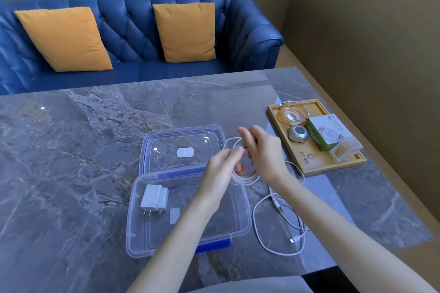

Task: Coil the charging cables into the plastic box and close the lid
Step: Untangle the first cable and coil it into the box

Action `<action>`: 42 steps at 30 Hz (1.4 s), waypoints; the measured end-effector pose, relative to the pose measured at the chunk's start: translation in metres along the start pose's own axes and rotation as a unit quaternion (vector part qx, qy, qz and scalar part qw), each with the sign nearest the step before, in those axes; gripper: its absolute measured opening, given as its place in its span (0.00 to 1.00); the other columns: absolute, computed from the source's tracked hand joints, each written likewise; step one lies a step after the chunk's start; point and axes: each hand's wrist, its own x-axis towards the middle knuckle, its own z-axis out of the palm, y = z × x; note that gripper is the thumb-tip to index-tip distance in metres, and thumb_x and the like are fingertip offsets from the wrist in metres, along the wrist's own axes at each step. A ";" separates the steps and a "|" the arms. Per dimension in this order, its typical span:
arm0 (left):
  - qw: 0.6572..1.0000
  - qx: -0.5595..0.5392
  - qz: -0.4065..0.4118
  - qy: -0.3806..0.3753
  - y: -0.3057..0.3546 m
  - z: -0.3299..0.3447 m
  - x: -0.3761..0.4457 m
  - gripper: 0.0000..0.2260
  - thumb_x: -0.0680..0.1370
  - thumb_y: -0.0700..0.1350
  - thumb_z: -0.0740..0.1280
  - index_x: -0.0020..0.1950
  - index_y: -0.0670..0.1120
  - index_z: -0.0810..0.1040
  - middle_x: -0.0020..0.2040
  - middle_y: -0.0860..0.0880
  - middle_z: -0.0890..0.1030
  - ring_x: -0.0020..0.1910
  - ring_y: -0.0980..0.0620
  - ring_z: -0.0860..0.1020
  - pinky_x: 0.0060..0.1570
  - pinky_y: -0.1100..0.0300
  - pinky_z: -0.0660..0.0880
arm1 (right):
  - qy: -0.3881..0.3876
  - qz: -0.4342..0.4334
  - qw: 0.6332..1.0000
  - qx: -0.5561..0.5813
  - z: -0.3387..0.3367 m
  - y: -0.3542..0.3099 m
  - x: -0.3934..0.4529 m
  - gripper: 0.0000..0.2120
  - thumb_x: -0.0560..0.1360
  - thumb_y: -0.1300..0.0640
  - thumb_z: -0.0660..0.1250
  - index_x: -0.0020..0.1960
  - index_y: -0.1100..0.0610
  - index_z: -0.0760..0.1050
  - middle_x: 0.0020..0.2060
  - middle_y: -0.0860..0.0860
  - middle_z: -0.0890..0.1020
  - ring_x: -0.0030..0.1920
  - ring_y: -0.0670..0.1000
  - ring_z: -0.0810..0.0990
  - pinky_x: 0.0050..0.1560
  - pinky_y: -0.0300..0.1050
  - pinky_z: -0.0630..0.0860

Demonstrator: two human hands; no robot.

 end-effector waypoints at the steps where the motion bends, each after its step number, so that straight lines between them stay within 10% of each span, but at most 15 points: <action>1: 0.999 0.038 0.021 -0.009 -0.004 -0.001 -0.002 0.08 0.76 0.50 0.63 0.41 0.47 0.76 0.35 0.51 0.77 0.41 0.50 0.75 0.45 0.60 0.72 | 0.012 0.031 0.999 0.021 -0.001 0.002 0.002 0.19 0.78 0.50 0.60 0.32 0.59 0.64 0.21 0.50 0.71 0.25 0.56 0.72 0.32 0.45 0.66; 12: 0.989 -0.136 -0.046 -0.030 -0.014 -0.006 -0.007 0.15 0.80 0.46 0.55 0.36 0.42 0.71 0.43 0.38 0.81 0.43 0.47 0.83 0.44 0.58 0.80 | 0.032 0.098 0.990 0.093 0.002 0.003 0.001 0.22 0.78 0.48 0.59 0.31 0.63 0.67 0.21 0.52 0.72 0.24 0.48 0.69 0.33 0.46 0.67; 19: 0.998 0.011 -0.053 -0.029 -0.008 -0.012 -0.001 0.16 0.80 0.45 0.56 0.32 0.45 0.68 0.37 0.46 0.80 0.43 0.48 0.80 0.51 0.53 0.77 | -0.023 0.035 0.997 -0.067 -0.011 -0.002 0.015 0.23 0.79 0.48 0.55 0.34 0.64 0.71 0.34 0.58 0.79 0.39 0.58 0.76 0.42 0.52 0.70; 23: 0.990 0.053 -0.121 -0.039 -0.008 -0.008 0.001 0.12 0.80 0.45 0.57 0.41 0.43 0.76 0.41 0.43 0.82 0.41 0.49 0.80 0.42 0.60 0.79 | -0.137 0.095 0.986 0.013 -0.017 -0.023 0.021 0.21 0.79 0.50 0.57 0.29 0.57 0.68 0.25 0.47 0.72 0.26 0.44 0.67 0.30 0.36 0.65; 29: 0.996 0.039 -0.074 -0.015 -0.001 -0.021 0.010 0.15 0.80 0.45 0.56 0.53 0.38 0.78 0.42 0.44 0.82 0.41 0.50 0.81 0.42 0.61 0.79 | -0.363 0.199 0.829 0.378 -0.028 -0.033 0.006 0.15 0.80 0.53 0.53 0.37 0.56 0.67 0.21 0.44 0.61 0.23 0.43 0.57 0.21 0.31 0.52; 32: 0.995 0.051 -0.070 -0.041 0.002 -0.025 0.009 0.14 0.80 0.46 0.57 0.40 0.43 0.77 0.32 0.51 0.83 0.32 0.57 0.81 0.36 0.65 0.78 | -0.357 0.201 0.795 0.448 -0.034 -0.027 0.010 0.11 0.76 0.52 0.58 0.38 0.56 0.69 0.22 0.44 0.66 0.23 0.41 0.61 0.22 0.32 0.55; 42: 0.996 0.051 -0.069 0.025 -0.011 -0.018 0.010 0.15 0.78 0.51 0.60 0.44 0.39 0.76 0.36 0.44 0.79 0.30 0.55 0.79 0.29 0.64 0.78 | -0.329 0.127 0.892 0.283 -0.035 -0.028 -0.002 0.05 0.76 0.66 0.61 0.46 0.65 0.76 0.18 0.44 0.76 0.20 0.39 0.71 0.23 0.25 0.64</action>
